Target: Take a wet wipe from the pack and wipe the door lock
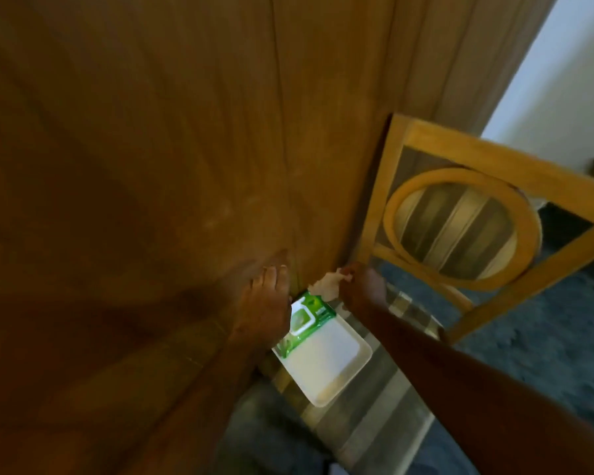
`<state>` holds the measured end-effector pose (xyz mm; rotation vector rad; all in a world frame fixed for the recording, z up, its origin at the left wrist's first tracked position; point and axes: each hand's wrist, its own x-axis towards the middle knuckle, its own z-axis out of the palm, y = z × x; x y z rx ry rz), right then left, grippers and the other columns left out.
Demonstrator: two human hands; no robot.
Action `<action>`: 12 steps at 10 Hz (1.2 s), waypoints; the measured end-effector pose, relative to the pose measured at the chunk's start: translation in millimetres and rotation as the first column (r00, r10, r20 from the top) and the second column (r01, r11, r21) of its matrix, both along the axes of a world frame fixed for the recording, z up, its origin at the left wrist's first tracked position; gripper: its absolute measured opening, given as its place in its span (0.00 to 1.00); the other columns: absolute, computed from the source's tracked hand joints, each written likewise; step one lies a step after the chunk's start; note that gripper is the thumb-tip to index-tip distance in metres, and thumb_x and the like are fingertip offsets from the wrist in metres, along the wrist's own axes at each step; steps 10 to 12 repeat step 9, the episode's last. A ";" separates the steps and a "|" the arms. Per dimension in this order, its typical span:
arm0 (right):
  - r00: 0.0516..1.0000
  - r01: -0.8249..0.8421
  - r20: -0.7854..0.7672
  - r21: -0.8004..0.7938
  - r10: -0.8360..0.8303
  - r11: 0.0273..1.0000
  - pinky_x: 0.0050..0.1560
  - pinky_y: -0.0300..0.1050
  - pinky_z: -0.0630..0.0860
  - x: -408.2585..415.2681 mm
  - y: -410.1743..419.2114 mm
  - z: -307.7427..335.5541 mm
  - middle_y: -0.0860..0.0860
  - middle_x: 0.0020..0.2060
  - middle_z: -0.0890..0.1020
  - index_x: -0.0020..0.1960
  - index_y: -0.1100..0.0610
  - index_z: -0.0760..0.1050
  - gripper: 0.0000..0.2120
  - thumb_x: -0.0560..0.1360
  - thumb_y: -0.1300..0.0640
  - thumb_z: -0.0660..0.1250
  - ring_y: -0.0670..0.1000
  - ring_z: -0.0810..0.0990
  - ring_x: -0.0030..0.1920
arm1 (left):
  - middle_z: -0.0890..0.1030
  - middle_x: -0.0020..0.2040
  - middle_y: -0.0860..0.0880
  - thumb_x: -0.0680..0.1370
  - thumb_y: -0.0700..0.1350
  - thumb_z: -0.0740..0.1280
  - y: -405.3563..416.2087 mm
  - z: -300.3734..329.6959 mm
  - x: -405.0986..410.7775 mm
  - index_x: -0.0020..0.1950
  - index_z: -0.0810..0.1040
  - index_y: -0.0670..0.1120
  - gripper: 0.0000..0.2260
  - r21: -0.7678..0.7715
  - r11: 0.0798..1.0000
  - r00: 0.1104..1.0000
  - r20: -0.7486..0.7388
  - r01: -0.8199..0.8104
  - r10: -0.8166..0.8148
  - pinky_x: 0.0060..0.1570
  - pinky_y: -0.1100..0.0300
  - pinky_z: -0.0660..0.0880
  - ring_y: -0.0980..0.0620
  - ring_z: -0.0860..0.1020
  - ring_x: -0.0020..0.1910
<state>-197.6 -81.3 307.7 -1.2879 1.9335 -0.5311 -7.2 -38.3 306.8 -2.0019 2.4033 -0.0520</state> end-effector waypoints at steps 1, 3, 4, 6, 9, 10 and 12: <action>0.997 0.059 -0.050 0.007 -0.059 0.998 0.54 0.53 0.80 -9.9 7.4 -64.4 0.59 0.52 0.84 0.56 0.56 0.74 0.15 0.70 0.60 0.69 0.61 0.83 0.53 | 0.72 0.75 0.40 0.78 0.55 0.67 -10.4 -58.4 -20.0 0.80 0.60 0.42 0.36 0.100 0.995 0.999 -0.014 -0.031 0.033 0.67 0.48 0.71 0.41 0.73 0.70; 0.912 -0.144 -0.361 0.160 0.194 0.976 0.48 0.51 0.80 -10.5 26.8 -206.8 0.57 0.49 0.86 0.53 0.55 0.77 0.10 0.74 0.56 0.64 0.59 0.84 0.52 | 0.68 0.76 0.39 0.77 0.51 0.67 -6.0 -182.0 -41.1 0.81 0.53 0.40 0.38 0.312 0.947 0.997 0.001 -0.072 0.076 0.68 0.45 0.70 0.41 0.68 0.73; 0.771 -0.327 -0.483 0.259 0.415 0.909 0.48 0.51 0.81 -6.7 37.8 -265.2 0.56 0.51 0.83 0.54 0.56 0.77 0.10 0.74 0.57 0.64 0.57 0.81 0.53 | 0.62 0.79 0.40 0.79 0.49 0.64 -1.7 -219.0 -41.7 0.82 0.48 0.41 0.37 0.390 0.915 0.994 0.057 -0.103 0.088 0.72 0.44 0.65 0.40 0.61 0.78; 0.645 -0.429 -0.470 0.429 0.602 0.795 0.57 0.58 0.75 6.3 40.1 -288.9 0.56 0.59 0.77 0.59 0.58 0.77 0.20 0.70 0.50 0.68 0.58 0.73 0.60 | 0.63 0.79 0.39 0.80 0.47 0.62 3.0 -234.6 -40.8 0.82 0.50 0.41 0.34 0.412 0.906 0.995 0.041 -0.101 0.092 0.72 0.45 0.64 0.39 0.61 0.78; 0.766 -0.362 -0.453 0.285 0.457 0.888 0.49 0.50 0.79 -0.4 7.2 -193.2 0.54 0.51 0.85 0.55 0.53 0.78 0.12 0.72 0.54 0.67 0.57 0.84 0.51 | 0.71 0.71 0.41 0.79 0.51 0.61 9.6 -169.1 -17.3 0.73 0.67 0.43 0.24 0.340 0.933 0.991 0.100 -0.119 0.090 0.68 0.45 0.65 0.40 0.67 0.71; 0.766 -0.362 -0.453 0.285 0.457 0.888 0.49 0.50 0.79 -0.4 7.2 -193.2 0.54 0.51 0.85 0.55 0.53 0.78 0.12 0.72 0.54 0.67 0.57 0.84 0.51 | 0.71 0.71 0.41 0.79 0.51 0.61 9.6 -169.1 -17.3 0.73 0.67 0.43 0.24 0.340 0.933 0.991 0.100 -0.119 0.090 0.68 0.45 0.65 0.40 0.67 0.71; 0.766 -0.362 -0.453 0.285 0.457 0.888 0.49 0.50 0.79 -0.4 7.2 -193.2 0.54 0.51 0.85 0.55 0.53 0.78 0.12 0.72 0.54 0.67 0.57 0.84 0.51 | 0.71 0.71 0.41 0.79 0.51 0.61 9.6 -169.1 -17.3 0.73 0.67 0.43 0.24 0.340 0.933 0.991 0.100 -0.119 0.090 0.68 0.45 0.65 0.40 0.67 0.71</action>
